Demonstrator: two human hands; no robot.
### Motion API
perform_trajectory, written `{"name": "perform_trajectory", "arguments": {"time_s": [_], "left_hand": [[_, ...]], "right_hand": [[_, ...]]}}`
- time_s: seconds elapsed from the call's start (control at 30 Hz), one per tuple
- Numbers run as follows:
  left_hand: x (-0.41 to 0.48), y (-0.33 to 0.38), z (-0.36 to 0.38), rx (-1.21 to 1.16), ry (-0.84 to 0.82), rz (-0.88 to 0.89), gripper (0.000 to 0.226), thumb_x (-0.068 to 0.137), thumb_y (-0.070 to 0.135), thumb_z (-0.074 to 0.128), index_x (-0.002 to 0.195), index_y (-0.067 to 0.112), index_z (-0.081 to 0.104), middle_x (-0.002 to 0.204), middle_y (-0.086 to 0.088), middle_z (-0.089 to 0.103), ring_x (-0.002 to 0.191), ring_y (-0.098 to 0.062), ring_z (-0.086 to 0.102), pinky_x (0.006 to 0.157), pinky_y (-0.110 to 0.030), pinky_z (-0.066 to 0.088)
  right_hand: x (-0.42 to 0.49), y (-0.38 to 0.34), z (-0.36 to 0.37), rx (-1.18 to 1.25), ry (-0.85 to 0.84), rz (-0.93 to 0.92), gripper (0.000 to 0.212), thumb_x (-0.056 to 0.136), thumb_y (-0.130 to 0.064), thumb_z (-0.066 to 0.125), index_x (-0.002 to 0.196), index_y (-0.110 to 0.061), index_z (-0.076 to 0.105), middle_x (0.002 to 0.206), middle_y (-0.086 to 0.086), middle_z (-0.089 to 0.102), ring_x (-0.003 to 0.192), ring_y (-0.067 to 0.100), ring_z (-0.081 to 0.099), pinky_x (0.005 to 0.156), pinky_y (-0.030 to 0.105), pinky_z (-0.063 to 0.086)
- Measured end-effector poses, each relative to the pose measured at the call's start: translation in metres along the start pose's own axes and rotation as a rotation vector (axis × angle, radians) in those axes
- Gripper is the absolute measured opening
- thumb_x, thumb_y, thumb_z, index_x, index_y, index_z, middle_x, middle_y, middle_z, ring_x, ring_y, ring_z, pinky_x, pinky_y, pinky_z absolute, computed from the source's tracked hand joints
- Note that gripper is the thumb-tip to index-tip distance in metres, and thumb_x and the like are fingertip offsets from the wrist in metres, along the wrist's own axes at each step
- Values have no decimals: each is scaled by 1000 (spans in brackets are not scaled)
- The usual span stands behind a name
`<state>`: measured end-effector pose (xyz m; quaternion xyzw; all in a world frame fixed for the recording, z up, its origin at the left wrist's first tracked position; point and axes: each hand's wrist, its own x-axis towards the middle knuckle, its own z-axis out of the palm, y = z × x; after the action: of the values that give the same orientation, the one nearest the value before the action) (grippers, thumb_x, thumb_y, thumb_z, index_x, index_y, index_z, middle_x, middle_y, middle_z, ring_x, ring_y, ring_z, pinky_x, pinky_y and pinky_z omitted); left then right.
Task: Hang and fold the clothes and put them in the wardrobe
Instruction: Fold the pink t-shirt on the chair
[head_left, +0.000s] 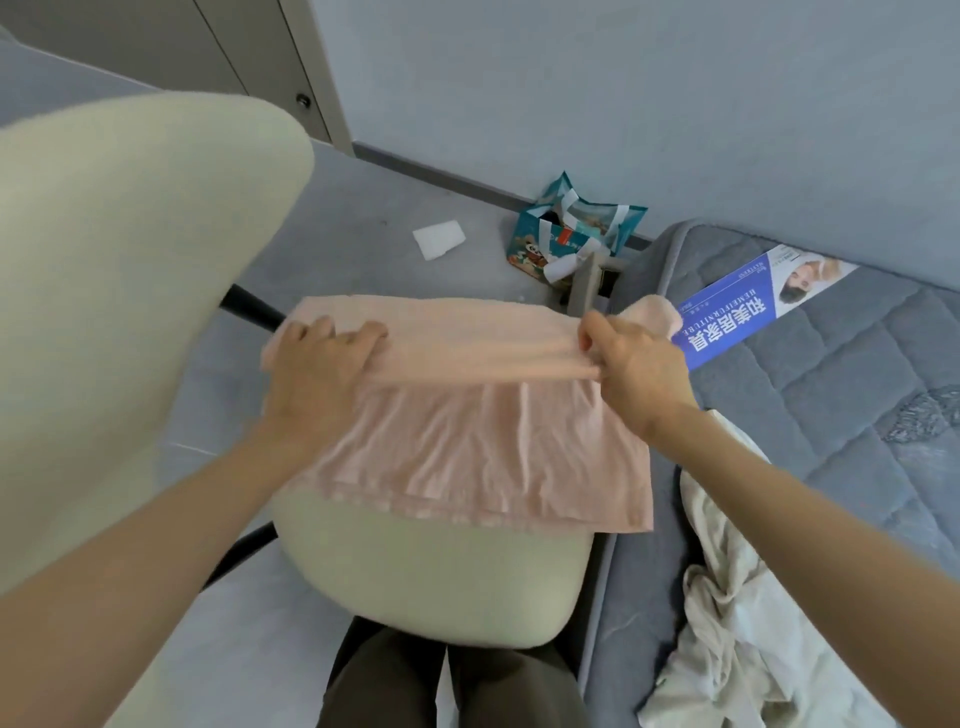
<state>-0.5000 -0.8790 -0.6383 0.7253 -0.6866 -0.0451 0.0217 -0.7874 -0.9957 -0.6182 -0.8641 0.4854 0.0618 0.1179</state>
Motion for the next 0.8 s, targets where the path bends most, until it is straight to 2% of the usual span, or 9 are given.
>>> {"name": "perform_trajectory", "arguments": {"time_s": [0.1,0.27,0.4,0.47,0.53,0.6,0.67,0.73,0.8], "left_hand": [[-37,-1,22,79,-170,35,58,69,-1,72,124,13,59,76,-10,69,77,-32,57,69,-39,40],[-66,1,50,282,-540,4,63,98,20,36,151,31,3,118,4,61,109,-21,49,89,-30,31],[-84,9,53,238,-716,-118,60,97,16,33,150,30,8,126,-1,52,117,-21,46,96,-31,31],[-85,16,50,194,-655,-149,49,93,10,36,140,25,33,127,-4,42,117,-23,40,91,-31,32],[-80,26,50,137,-487,-116,43,88,5,40,129,18,45,125,-6,39,113,-24,40,87,-31,32],[-73,40,57,7,-402,-81,56,89,6,42,143,21,33,141,-8,31,127,-24,33,100,-34,28],[-63,56,69,-124,-387,-57,66,94,10,40,151,28,13,158,0,8,144,-22,9,114,-40,13],[-52,71,84,-233,-394,-57,66,97,16,37,151,34,4,160,7,-7,147,-22,-8,116,-47,5],[-44,79,100,-257,-420,-68,62,99,26,34,150,41,1,159,8,-12,146,-27,-12,113,-58,7]], "right_hand": [[-43,-9,27,-44,-125,-30,38,77,4,47,109,-16,47,101,2,53,91,28,55,54,32,29],[-97,-29,76,-110,-351,-51,50,77,5,50,119,-20,39,106,-3,46,94,22,50,54,32,29],[-111,-38,89,-114,-555,36,46,75,-4,54,117,-20,42,114,1,46,100,23,47,71,30,31],[-109,-47,85,-45,-531,105,34,74,-13,53,107,-23,50,111,-2,51,102,23,47,76,32,30],[-106,-57,84,44,-283,119,29,74,-14,54,102,-21,56,110,-2,54,103,24,47,81,33,32],[-98,-69,88,140,-87,107,39,76,-10,56,114,-16,57,128,4,51,117,28,44,96,36,33],[-85,-79,95,163,-112,123,59,82,-9,51,139,-19,41,154,7,25,141,30,22,116,42,15],[-72,-84,108,122,-203,150,70,90,-13,42,152,-27,12,161,2,-6,147,28,-6,118,46,-6],[-64,-80,125,52,-265,143,69,97,-22,37,152,-33,-2,159,0,-19,146,31,-18,115,55,-11]]}}
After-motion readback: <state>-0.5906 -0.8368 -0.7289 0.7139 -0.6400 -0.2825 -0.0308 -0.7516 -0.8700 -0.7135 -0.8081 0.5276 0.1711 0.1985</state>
